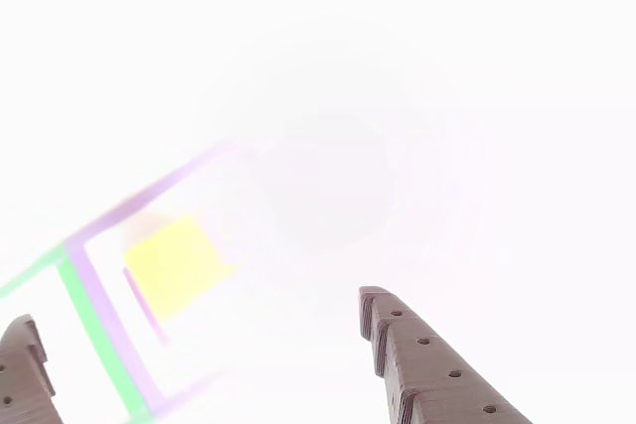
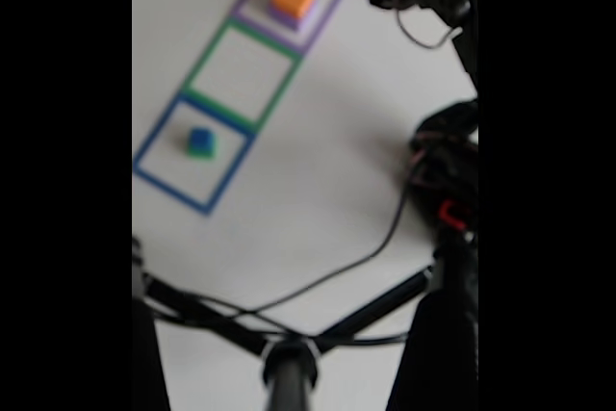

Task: Tower of hanoi

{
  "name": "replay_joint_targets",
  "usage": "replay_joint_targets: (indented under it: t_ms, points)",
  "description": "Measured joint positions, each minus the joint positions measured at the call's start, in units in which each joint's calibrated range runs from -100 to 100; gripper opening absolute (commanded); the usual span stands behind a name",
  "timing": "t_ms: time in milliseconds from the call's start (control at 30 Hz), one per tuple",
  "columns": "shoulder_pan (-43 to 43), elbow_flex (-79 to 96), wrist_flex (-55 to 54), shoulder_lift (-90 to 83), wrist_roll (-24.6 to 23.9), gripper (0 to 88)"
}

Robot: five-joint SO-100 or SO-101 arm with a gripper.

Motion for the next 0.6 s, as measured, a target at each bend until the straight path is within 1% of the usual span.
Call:
replay_joint_targets:
  t_ms: [200,300,467,600]
  points:
    - [2.29,16.88,-17.50,-2.11,0.00,44.2]
    - [2.46,21.76,-25.20,-1.77,0.00,44.1]
    - [2.13,28.72,-40.05,4.56,0.00,44.1]
    - [0.00,32.99,-50.32,10.05,0.00,44.1]
